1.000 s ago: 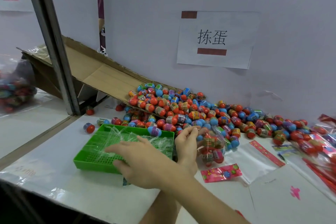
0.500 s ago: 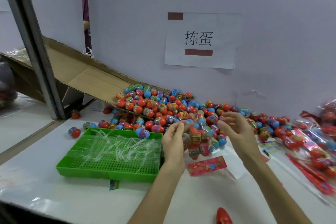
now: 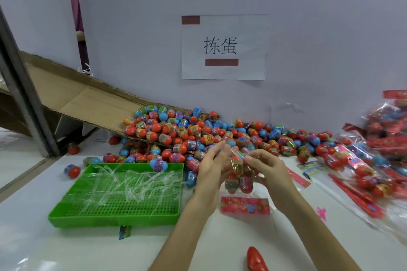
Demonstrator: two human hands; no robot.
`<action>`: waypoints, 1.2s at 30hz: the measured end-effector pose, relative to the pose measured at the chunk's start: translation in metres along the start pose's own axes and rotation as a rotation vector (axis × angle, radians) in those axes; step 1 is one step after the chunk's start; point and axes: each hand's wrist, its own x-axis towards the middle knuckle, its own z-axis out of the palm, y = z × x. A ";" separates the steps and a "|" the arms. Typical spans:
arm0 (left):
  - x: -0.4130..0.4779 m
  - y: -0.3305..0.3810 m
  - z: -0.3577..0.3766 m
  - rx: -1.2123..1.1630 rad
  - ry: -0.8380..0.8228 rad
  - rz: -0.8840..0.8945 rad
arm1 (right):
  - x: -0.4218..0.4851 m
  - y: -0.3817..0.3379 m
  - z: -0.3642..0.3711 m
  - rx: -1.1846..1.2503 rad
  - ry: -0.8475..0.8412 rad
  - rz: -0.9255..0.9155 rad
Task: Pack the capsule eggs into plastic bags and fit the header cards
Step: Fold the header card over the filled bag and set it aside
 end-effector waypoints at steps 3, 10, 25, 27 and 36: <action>0.001 -0.008 0.001 0.065 -0.042 -0.063 | 0.000 -0.002 -0.003 0.050 0.035 -0.010; 0.007 -0.012 -0.006 0.065 0.135 0.092 | -0.005 -0.002 0.006 -0.002 -0.080 -0.010; 0.008 -0.021 -0.004 0.270 0.115 0.179 | -0.007 0.021 0.018 -0.091 -0.082 -0.153; 0.007 -0.020 -0.003 0.273 0.120 0.174 | -0.008 0.020 0.017 -0.084 -0.071 -0.156; 0.007 -0.015 -0.007 0.196 0.160 0.157 | -0.009 0.011 0.017 -0.074 -0.106 -0.130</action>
